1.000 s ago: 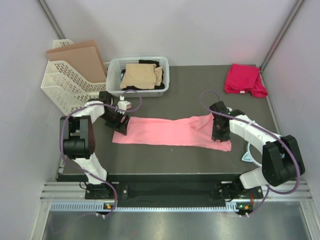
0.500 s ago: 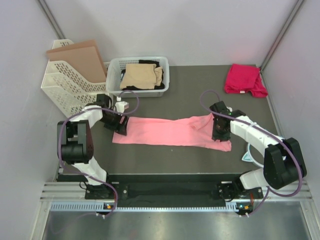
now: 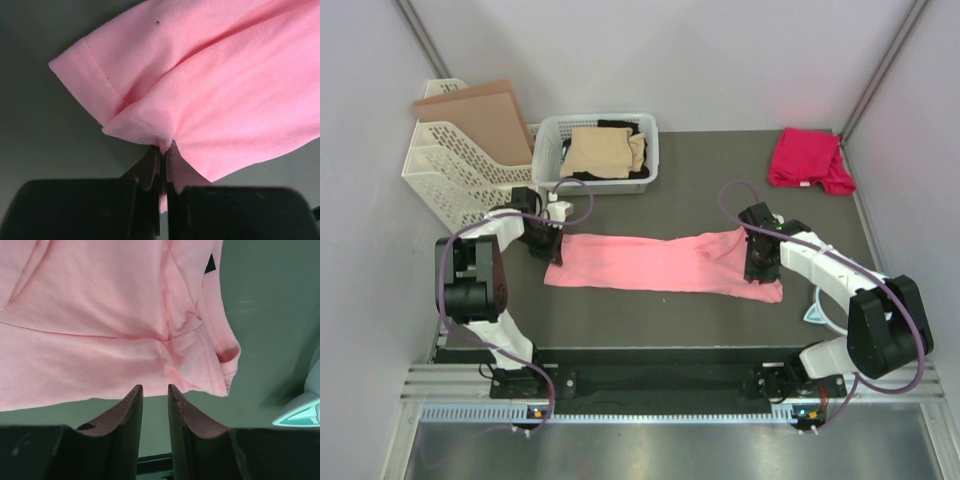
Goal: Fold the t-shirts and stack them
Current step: Grab the bottom of the folded rectangular tshirt with left arm, then fold the folded rectangular tshirt in 1/3 of the way
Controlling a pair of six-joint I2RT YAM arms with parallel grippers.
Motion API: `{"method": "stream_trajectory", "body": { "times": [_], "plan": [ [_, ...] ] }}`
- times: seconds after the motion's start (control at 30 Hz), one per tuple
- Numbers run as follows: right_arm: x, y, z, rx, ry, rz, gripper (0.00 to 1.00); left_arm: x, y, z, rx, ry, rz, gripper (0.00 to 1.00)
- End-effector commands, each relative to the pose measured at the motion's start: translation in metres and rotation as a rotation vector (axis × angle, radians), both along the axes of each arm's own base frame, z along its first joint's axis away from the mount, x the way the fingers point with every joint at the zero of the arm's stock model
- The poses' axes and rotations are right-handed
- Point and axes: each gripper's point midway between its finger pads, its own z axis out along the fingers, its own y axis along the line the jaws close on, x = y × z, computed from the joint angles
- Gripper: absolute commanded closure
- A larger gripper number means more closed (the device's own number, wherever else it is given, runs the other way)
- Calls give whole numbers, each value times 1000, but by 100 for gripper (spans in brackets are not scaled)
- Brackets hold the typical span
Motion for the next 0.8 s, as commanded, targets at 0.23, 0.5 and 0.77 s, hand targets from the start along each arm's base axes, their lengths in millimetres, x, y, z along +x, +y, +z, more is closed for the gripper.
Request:
{"method": "stream_trajectory", "body": {
  "times": [0.23,0.5,0.77],
  "plan": [
    [13,5,32,16,-97,18,73,-42,43,34,199,59,3,100],
    [11,6,31,27,-106,22,73,-36,27,86,147,23,2,100],
    [10,6,36,36,-120,29,73,-42,-47,92,181,34,-135,100]
  ]
}}
